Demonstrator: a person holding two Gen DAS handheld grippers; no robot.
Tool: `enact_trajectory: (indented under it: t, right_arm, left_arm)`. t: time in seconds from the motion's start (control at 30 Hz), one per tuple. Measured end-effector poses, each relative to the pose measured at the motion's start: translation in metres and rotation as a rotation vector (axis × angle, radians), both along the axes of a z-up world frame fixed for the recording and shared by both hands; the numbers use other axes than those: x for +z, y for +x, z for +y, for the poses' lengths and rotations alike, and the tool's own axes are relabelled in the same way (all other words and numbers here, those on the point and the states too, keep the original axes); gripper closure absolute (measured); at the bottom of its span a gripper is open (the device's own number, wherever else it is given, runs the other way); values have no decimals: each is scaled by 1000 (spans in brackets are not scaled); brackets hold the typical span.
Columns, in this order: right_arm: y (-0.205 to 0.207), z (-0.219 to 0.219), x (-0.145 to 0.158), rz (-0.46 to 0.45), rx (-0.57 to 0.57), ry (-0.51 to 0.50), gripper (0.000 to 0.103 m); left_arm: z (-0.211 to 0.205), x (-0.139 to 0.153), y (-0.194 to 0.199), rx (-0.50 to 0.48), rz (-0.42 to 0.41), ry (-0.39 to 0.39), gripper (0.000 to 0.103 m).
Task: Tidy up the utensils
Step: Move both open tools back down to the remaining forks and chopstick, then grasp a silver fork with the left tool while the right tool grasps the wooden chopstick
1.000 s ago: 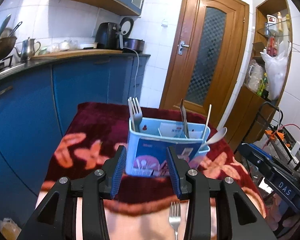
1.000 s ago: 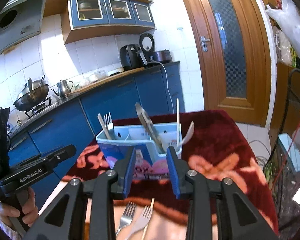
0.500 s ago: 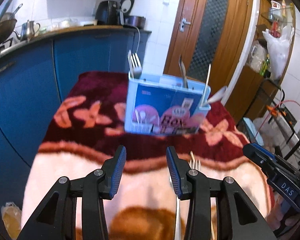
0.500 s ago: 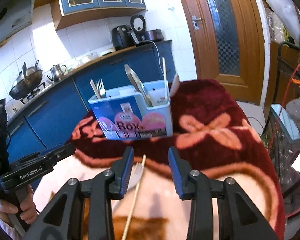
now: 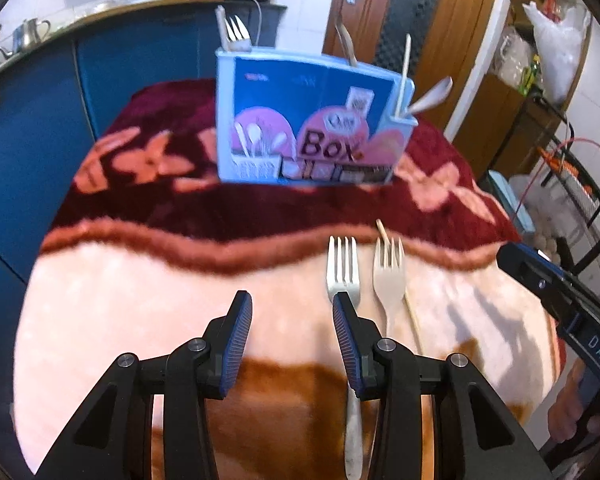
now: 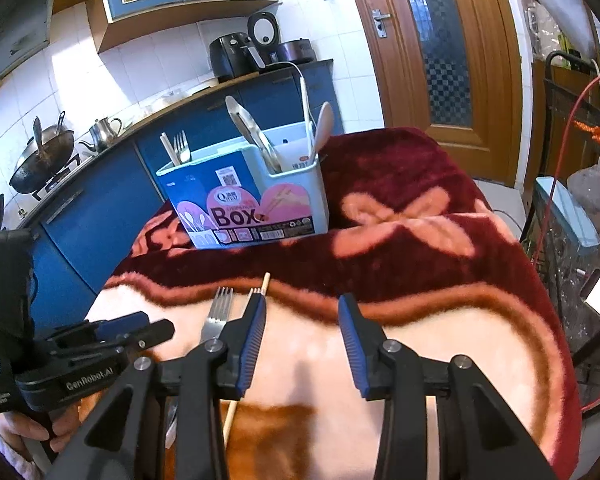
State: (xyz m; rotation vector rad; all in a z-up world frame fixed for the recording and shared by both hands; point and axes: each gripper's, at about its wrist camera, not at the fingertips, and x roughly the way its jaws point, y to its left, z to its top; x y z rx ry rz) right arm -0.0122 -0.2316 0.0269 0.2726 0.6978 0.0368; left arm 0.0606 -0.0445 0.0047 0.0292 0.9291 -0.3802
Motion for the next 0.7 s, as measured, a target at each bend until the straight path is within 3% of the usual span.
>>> enact_trajectory:
  t: [0.47, 0.7]
  right_arm:
    - [0, -10, -13, 32, -16, 25, 60]
    - [1, -7, -16, 44, -9, 33, 60]
  left_arm:
    - [-23, -22, 5, -82, 101, 40, 61]
    - [-43, -23, 15, -198, 104, 144, 82]
